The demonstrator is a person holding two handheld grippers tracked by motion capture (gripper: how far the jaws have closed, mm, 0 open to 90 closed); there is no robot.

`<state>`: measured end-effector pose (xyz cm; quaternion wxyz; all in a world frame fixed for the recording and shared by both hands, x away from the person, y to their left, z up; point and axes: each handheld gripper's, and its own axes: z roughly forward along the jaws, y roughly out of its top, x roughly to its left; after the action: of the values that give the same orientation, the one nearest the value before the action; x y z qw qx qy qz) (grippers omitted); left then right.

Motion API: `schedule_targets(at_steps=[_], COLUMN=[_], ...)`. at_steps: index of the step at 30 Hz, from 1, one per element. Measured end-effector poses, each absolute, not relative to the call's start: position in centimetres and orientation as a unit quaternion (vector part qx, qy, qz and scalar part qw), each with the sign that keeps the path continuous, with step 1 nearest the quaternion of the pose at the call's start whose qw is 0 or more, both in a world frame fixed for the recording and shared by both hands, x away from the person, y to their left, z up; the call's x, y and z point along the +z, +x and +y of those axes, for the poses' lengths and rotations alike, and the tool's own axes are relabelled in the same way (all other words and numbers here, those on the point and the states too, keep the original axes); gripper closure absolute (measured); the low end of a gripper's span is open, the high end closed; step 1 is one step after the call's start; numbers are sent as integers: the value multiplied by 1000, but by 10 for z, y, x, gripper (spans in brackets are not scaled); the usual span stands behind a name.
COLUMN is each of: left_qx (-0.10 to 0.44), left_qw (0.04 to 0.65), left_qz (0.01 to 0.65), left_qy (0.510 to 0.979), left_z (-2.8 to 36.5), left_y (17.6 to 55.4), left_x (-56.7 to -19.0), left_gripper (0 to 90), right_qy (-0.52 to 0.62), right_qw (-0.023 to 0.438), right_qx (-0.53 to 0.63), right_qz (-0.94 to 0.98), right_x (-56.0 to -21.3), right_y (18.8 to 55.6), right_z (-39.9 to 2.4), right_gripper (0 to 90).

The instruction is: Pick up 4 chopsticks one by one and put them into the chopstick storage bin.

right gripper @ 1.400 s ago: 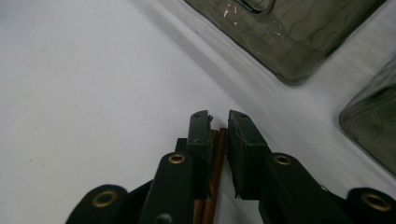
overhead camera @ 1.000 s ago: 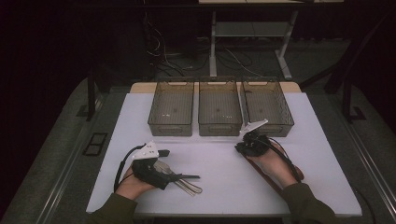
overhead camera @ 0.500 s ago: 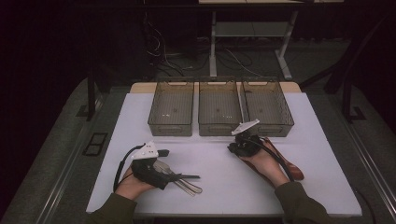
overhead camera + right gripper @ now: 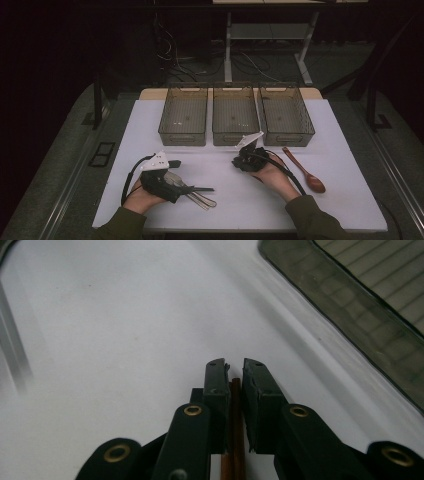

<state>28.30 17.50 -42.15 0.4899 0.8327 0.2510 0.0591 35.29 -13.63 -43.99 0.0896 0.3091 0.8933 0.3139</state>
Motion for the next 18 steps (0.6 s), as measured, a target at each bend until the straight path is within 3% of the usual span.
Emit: schedule_targets(at_steps=[6,13,18], left_qx=[59,58,57], left_qw=[490,489,489], left_qz=[250,250,249], left_qy=[833,833,834], left_z=[175,175,175], left_y=[283,283,283], left_x=[-422,-422,-422], left_gripper=[0,0,0], right_qy=[308,305,304], right_qw=[86,54,56], right_qx=[317,356,366], right_qz=[893,882,878], right_x=[-440,-428,-422], right_y=[353,351,346], right_z=[-136,-148,-158], right_gripper=[803,599,520])
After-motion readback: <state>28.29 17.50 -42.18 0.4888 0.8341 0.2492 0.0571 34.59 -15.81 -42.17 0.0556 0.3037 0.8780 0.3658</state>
